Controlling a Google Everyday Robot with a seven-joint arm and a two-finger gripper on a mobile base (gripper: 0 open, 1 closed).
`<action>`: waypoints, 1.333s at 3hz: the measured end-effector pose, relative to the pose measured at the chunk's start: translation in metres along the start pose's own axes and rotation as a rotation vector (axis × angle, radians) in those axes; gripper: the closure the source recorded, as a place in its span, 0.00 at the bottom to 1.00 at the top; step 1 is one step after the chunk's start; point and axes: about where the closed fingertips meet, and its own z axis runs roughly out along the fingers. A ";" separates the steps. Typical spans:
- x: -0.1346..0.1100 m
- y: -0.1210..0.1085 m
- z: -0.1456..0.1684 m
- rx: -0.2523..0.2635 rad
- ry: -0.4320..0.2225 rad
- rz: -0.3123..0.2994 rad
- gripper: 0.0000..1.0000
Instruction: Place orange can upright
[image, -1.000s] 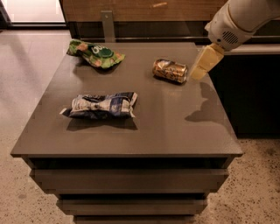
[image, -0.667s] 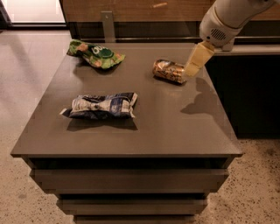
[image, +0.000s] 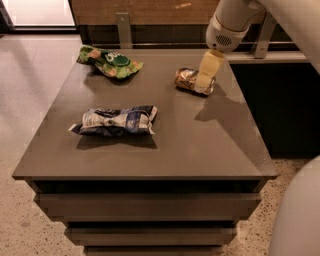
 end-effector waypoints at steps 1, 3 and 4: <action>-0.008 0.000 0.022 -0.038 0.035 -0.014 0.00; -0.010 -0.015 0.060 -0.045 0.072 0.013 0.00; -0.008 -0.025 0.075 -0.039 0.065 0.060 0.00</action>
Offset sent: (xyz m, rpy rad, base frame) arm 0.0354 0.0177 -0.0497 -0.0722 0.0923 0.0049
